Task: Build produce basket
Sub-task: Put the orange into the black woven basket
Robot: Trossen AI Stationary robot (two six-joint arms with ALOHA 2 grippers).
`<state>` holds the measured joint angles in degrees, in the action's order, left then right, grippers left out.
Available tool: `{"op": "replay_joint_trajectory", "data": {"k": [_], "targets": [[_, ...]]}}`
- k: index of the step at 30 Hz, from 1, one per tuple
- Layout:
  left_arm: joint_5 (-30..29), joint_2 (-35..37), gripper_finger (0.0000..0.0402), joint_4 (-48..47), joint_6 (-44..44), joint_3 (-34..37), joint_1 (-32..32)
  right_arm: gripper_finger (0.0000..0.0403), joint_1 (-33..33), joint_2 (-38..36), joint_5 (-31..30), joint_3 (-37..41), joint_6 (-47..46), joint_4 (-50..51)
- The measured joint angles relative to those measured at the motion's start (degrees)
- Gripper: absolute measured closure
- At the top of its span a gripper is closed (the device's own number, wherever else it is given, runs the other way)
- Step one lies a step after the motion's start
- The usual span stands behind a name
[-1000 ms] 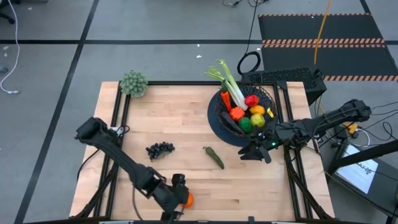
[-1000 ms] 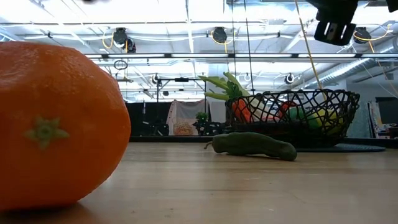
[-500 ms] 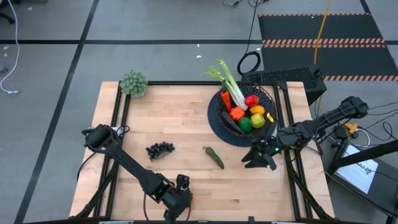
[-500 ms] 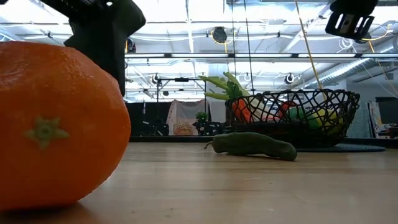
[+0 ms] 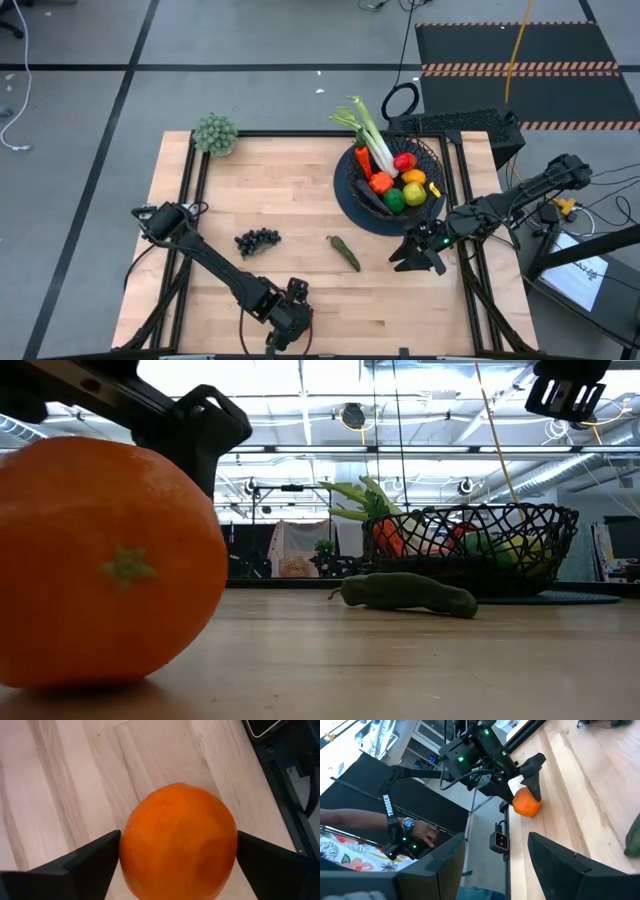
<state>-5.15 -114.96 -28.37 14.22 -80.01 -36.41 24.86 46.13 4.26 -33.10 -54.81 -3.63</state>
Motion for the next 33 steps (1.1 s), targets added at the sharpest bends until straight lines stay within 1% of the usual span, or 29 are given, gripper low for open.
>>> {"op": "replay_joint_trajectory", "data": {"k": [4,6,9,12,16,20,22,25,27,33], "targets": [[0.07,-0.04,0.0065,0.01,-0.7,0.0,0.49,0.0193,-0.04,0.0,-1.79,0.0,0.06,0.01],[0.22,0.07,0.0077,0.0,-0.33,0.0,0.79,0.0193,-0.11,0.0,-3.32,0.0,0.15,0.04],[0.37,1.08,0.008,-0.18,2.91,0.0,1.6,0.0193,-0.43,0.0,-5.98,0.0,0.18,-0.02],[0.41,3.57,0.0069,-0.51,6.4,0.0,2.79,0.0193,-1.36,0.0,-7.97,0.0,0.17,-0.73],[-0.14,8.72,0.0066,-1.71,10.08,0.0,5.1,0.0193,-3.13,0.02,-11.83,0.0,0.01,-3.79],[-0.96,15.39,0.0077,-2.69,14.18,0.0,8.24,0.0193,-5.23,0.0,-16.53,-0.01,0.49,-6.77],[-1.58,18.67,0.008,-3.12,16.88,0.0,9.9,0.0193,-6.36,0.01,-17.82,-0.02,1.39,-7.27],[-3.03,23.31,0.008,-4.05,21.17,0.0,12.56,0.0193,-7.99,0.0,-18.03,-0.02,2.82,-8.27],[-4.31,26.24,0.0073,-4.06,25.24,0.0,14.24,0.0193,-8.96,0.0,-18.04,-0.02,2.84,-8.58],[-5.59,32.5,0.0056,-3.52,35.88,0.0,19.27,0.0193,-11.15,0.01,-20.1,-0.02,0.24,-8.6]]}}
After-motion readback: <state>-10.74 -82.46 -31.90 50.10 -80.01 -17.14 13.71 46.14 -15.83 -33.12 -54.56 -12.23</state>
